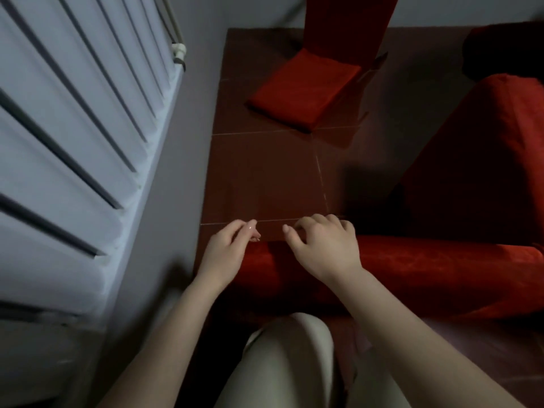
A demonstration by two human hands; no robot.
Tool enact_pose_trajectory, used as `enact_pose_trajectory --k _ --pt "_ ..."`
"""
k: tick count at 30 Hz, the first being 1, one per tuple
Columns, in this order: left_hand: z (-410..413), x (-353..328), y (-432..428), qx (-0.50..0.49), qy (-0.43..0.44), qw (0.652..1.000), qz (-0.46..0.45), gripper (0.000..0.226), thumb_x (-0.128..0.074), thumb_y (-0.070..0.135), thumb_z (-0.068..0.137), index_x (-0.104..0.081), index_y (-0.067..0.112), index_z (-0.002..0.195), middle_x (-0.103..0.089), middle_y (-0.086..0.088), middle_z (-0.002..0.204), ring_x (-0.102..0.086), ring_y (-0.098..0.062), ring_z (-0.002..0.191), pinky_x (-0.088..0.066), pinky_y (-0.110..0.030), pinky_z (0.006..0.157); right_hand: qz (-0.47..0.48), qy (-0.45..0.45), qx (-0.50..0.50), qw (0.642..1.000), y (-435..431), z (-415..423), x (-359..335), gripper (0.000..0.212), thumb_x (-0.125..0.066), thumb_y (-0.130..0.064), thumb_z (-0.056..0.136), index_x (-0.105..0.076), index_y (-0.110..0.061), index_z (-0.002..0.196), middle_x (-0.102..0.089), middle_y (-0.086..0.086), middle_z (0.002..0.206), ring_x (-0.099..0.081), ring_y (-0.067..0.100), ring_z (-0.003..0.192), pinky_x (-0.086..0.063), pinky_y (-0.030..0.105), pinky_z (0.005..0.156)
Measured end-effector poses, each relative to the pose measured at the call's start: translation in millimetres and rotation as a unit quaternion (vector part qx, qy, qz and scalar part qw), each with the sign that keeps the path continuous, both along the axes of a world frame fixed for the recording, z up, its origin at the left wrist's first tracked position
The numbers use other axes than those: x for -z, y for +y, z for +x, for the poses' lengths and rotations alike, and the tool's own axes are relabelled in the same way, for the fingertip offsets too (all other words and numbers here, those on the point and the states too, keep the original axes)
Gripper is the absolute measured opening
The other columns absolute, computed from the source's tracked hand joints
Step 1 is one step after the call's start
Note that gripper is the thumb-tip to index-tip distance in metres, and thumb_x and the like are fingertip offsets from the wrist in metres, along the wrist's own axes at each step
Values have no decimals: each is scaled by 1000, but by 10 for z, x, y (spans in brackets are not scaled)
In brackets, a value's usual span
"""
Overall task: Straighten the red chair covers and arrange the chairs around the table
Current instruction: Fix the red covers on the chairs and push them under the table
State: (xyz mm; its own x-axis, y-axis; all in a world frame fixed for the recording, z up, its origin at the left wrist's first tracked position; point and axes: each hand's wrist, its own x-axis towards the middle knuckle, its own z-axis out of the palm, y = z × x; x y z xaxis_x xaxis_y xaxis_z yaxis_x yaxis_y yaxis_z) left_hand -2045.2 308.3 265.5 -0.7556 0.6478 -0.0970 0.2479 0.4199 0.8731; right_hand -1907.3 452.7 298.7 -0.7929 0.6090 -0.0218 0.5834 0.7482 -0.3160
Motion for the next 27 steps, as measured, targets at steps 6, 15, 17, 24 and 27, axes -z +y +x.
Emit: enact_pose_trajectory --k 6,15,17,24,27 --pt "102 362 -175 -124 -187 968 109 54 -40 70 84 -78 32 86 -76 6 93 -70 -9 89 -50 -24 77 -11 -45 -59 997 -381 -256 157 62 -22 -65 94 -67 -26 111 -68 -4 110 -57 22 109 -34 44 100" --pt "250 687 -54 -268 -308 885 222 36 -48 37 99 -80 34 82 -76 15 89 -68 7 85 -49 -7 69 56 -58 -65 995 -601 -496 233 71 -14 -64 90 -65 -17 78 -67 3 76 -63 24 74 -38 36 67" --pt "246 728 -45 -275 -304 886 217 25 -50 41 97 -72 30 102 -71 12 105 -64 7 96 -46 -11 83 67 -58 -68 994 -621 -527 241 70 -14 -64 89 -64 -16 76 -66 3 73 -62 24 70 -35 34 62" --pt "249 772 43 -321 -339 855 226 22 -41 29 104 -63 29 98 -62 9 102 -56 -1 97 -41 -21 87 82 -42 -50 994 -639 -555 248 66 -17 -63 88 -59 -17 64 -62 2 61 -59 23 60 -33 33 59" --pt "259 785 84 -341 -340 841 246 26 -41 28 103 -65 25 93 -66 6 94 -60 -5 92 -43 -23 83 86 -32 -49 995 -638 -554 243 67 -18 -62 88 -60 -17 62 -60 1 58 -57 23 57 -30 32 57"
